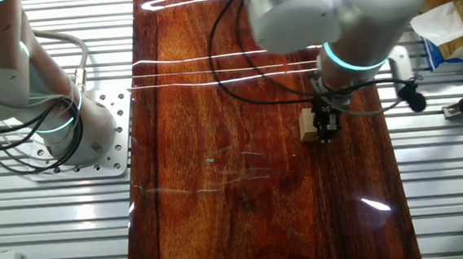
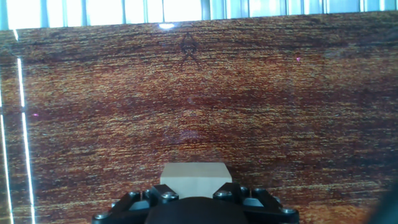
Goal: Hold a small block with the gripper and sweep it from left to right on the table
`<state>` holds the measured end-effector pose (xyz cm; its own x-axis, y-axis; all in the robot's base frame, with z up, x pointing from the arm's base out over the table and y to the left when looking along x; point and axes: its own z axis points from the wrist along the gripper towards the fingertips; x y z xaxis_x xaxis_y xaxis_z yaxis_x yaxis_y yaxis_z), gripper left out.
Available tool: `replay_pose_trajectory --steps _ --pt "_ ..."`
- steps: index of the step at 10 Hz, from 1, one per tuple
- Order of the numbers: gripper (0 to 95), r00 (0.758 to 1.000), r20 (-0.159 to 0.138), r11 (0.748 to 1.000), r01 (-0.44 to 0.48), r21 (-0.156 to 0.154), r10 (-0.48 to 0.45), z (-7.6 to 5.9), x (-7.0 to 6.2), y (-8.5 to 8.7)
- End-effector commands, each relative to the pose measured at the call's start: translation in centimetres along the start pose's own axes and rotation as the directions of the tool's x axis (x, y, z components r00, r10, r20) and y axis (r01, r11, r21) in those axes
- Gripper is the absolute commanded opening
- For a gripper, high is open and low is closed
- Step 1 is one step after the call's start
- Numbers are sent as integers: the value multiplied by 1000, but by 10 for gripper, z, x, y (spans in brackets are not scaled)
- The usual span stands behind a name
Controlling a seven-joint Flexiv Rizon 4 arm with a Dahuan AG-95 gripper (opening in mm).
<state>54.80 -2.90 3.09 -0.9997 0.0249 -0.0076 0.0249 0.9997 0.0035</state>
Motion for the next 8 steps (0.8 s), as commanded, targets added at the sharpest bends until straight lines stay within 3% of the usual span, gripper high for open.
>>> replay_pose_trajectory --steps 1,3,5,7,8 --pt "380 1000 -14 1000 4 6 -3 13 -1 1" --pt "380 1000 -27 1000 5 12 -5 11 5 0" --pt "380 1000 20 999 -18 -39 19 10 8 0" --pt "380 1000 6 1000 -14 -28 14 9 8 0" --pt "380 1000 -16 1000 -7 -10 7 9 10 0"
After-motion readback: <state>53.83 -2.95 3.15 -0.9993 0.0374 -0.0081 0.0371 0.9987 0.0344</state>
